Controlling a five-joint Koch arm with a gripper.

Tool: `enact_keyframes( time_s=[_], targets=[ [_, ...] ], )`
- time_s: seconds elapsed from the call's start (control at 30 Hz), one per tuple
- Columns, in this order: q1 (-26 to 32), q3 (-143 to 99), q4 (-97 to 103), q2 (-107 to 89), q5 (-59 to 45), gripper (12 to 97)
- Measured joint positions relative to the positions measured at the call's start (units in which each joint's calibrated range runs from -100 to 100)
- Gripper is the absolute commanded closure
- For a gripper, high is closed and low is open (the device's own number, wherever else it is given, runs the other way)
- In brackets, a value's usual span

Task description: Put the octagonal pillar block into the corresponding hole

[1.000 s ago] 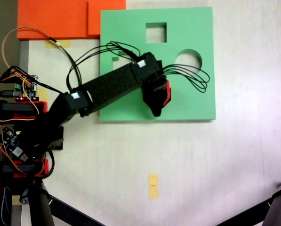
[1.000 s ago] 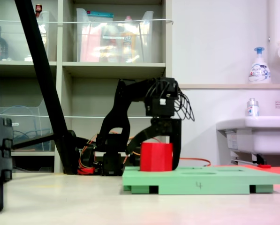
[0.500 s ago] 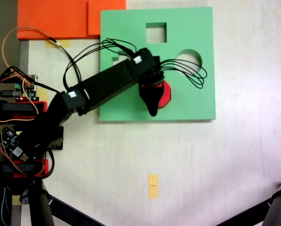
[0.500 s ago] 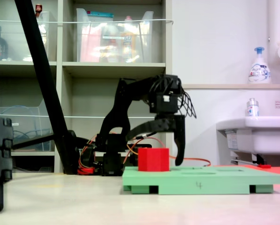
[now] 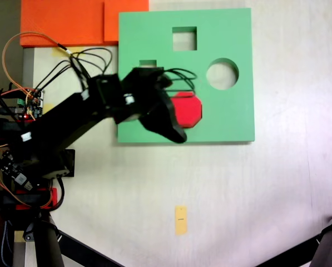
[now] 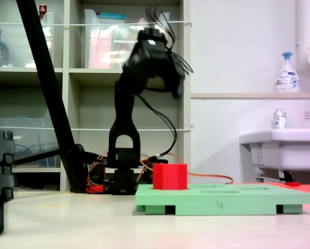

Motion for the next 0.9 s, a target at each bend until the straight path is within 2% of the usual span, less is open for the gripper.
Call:
enact_keyframes(
  time_s=[0.03, 0.13, 0.23, 0.33, 0.4, 0.47, 0.67, 0.8, 0.9],
  targets=[
    [-1.8, 0.0, 0.7, -4.0, -3.9, 44.4],
    [-7.4, 0.1, 8.2, -13.0, -13.7, 46.9],
    [-12.0, 0.2, 16.6, -13.7, -20.2, 47.5],
    [-14.4, -4.6, 18.8, -14.4, -25.3, 47.4],
    [-15.6, -17.1, 21.5, -17.6, -27.5, 47.5],
    [-16.5, -39.5, 30.2, -24.6, -28.4, 49.8],
    [-16.8, -96.2, 77.7, -50.8, -33.7, 51.8],
    [-15.8, -122.7, 98.8, -56.4, -37.2, 57.9],
    [-14.2, -137.3, 107.6, -56.8, -38.5, 58.4]
  ],
)
